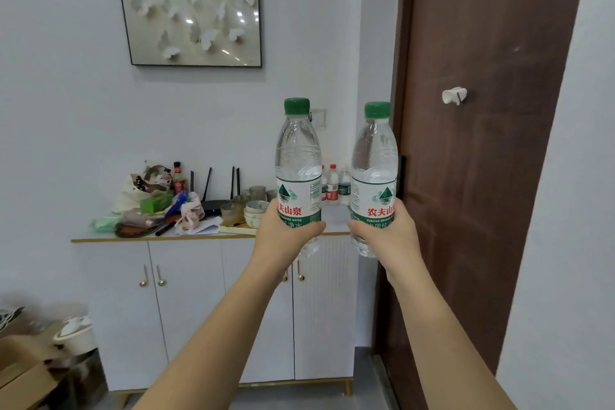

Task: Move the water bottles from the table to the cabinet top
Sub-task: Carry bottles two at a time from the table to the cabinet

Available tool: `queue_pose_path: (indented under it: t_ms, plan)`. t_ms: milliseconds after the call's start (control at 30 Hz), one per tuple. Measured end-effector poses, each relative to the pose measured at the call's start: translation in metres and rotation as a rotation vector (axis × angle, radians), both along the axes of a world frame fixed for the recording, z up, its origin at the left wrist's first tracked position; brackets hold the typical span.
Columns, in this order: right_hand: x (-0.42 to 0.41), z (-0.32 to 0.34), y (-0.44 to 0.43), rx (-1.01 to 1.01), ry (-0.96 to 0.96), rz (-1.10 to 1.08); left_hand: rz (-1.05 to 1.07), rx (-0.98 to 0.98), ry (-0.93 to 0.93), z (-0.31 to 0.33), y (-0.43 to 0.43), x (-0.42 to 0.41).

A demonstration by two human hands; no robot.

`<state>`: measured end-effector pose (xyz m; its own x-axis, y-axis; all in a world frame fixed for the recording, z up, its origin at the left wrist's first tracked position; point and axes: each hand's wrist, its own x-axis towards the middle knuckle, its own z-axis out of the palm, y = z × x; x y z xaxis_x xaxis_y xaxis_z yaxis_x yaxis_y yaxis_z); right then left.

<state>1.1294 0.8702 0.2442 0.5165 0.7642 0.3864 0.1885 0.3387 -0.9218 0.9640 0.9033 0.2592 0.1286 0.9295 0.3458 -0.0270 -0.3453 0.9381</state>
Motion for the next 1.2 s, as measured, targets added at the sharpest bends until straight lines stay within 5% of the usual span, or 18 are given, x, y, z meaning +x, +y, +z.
queue_pose_path:
  t_ms: [767, 1200]
  plan:
    - [0.122, -0.015, 0.298, 0.011, 0.007, -0.006, 0.041, 0.031, 0.025, -0.013, 0.305, 0.108]
    - [0.167, -0.003, 0.482, -0.010, -0.003, -0.075, -0.141, 0.038, 0.024, -0.016, 0.523, 0.171]
